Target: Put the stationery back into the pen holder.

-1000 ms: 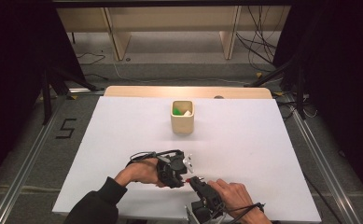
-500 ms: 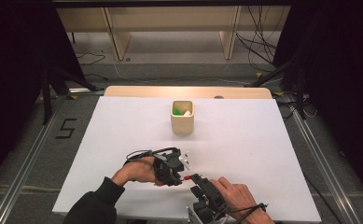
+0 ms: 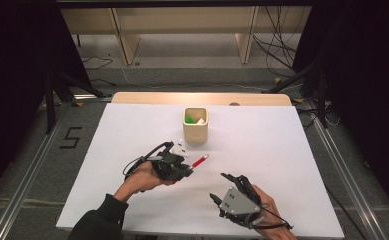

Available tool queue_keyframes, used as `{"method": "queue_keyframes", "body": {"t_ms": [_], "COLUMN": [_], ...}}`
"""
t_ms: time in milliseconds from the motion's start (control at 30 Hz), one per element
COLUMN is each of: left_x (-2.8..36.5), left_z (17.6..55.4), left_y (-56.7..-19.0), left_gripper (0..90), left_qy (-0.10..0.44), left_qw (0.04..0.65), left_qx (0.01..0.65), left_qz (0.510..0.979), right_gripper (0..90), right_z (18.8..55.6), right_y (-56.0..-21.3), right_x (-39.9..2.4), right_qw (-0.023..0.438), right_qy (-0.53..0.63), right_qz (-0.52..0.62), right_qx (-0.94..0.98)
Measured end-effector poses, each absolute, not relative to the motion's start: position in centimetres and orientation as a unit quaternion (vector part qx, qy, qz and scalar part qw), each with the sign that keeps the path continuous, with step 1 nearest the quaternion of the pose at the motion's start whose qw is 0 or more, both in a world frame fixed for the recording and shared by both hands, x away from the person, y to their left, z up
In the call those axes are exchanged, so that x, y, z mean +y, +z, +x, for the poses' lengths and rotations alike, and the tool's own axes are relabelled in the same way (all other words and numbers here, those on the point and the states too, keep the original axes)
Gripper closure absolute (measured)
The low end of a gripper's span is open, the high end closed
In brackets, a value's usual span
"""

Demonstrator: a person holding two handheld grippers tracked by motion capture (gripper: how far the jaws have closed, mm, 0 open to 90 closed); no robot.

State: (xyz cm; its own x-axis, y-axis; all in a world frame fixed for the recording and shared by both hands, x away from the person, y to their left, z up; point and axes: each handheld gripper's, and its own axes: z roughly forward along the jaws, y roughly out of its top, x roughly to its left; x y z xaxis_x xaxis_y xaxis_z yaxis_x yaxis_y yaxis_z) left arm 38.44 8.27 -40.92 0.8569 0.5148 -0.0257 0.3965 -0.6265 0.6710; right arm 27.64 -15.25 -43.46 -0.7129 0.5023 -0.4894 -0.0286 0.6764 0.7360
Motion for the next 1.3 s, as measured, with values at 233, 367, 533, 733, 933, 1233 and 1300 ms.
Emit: {"method": "queue_keyframes", "body": {"t_ms": [233,367,533,733,933,1233,1300], "left_x": [9.3,9.4,9.2,8.9,8.2,7.3,7.1], "left_z": [39.4,39.9,40.8,42.0,43.1,44.9,45.4], "left_y": [-40.0,-39.6,-39.3,-39.0,-38.5,-37.6,-37.4], "left_gripper": [78.7,78.7,78.7,78.7,78.7,78.7,78.6], "left_qy": [0.129,0.147,0.160,0.163,0.168,0.180,0.180], "left_qw": [0.430,0.449,0.473,0.494,0.499,0.501,0.503], "left_qx": [0.322,0.340,0.364,0.378,0.380,0.384,0.388], "left_qz": [0.833,0.813,0.786,0.766,0.760,0.754,0.751], "right_gripper": [29.6,29.0,27.0,26.5,25.0,21.5,21.5], "right_z": [28.8,29.1,29.4,29.5,29.5,29.2,29.0], "right_y": [-43.0,-43.0,-43.2,-43.4,-43.6,-43.9,-43.9], "right_x": [-17.4,-18.2,-18.8,-19.7,-20.4,-20.7,-20.7], "right_qw": [0.252,0.223,0.200,0.177,0.171,0.163,0.163], "right_qy": [0.459,0.484,0.497,0.521,0.528,0.527,0.526], "right_qz": [0.247,0.276,0.300,0.323,0.337,0.345,0.344], "right_qx": [0.816,0.800,0.789,0.770,0.761,0.759,0.761]}}
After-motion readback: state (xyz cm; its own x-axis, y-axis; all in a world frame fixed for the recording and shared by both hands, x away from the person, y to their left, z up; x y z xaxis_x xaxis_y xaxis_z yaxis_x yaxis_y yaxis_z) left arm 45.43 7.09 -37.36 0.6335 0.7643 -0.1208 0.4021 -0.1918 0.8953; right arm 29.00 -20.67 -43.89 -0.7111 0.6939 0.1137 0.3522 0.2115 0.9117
